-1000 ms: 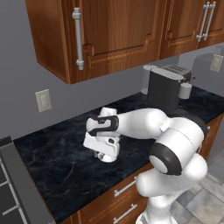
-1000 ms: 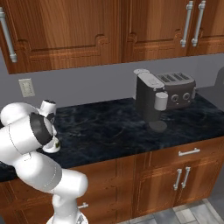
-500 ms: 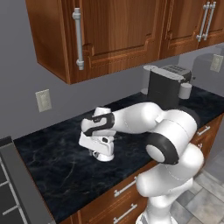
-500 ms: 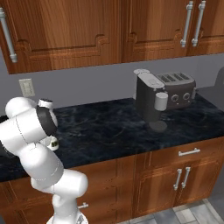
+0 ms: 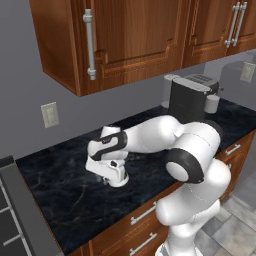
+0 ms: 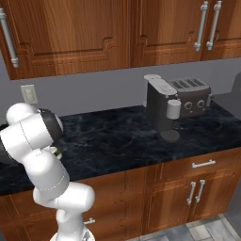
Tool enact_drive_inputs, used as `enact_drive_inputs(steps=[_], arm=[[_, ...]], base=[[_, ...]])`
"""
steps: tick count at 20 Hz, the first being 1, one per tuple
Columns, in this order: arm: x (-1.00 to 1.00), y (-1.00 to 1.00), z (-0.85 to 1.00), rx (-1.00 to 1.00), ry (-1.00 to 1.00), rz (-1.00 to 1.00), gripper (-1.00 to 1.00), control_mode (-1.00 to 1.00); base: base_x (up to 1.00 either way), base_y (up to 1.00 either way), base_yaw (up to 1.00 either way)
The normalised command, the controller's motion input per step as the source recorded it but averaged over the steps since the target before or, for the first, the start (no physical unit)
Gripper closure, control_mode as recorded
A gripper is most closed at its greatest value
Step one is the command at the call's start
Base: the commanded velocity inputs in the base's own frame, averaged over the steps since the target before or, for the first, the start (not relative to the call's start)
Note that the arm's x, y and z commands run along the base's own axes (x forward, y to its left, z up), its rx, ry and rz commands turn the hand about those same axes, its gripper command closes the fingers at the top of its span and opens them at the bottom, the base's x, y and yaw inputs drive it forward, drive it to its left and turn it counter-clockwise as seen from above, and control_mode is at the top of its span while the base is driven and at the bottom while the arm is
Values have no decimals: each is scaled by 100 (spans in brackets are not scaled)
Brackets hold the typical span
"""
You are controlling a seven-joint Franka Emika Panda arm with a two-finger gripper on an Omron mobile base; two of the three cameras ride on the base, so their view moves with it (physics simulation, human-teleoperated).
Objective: Clear the mugs and bowl far away from the sink.
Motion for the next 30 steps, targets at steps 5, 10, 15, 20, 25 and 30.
enact_drive_inputs(steps=[5, 10, 15, 20, 25, 30], arm=[[-16, -6, -2, 0, 0, 0, -100, -100], [-18, -12, 17, 0, 0, 0, -100, -100], [-15, -7, 42, 0, 0, 0, -100, -100], [-30, -1, 53, 0, -1, 0, -100, -100], [-64, -14, 56, 0, -6, 0, -100, -100], [-93, -58, 55, 1, -15, 0, -100, -100]], base=[[0, 0, 0], [0, 0, 0], [0, 0, 0], [0, 0, 0], [0, 0, 0], [0, 0, 0]])
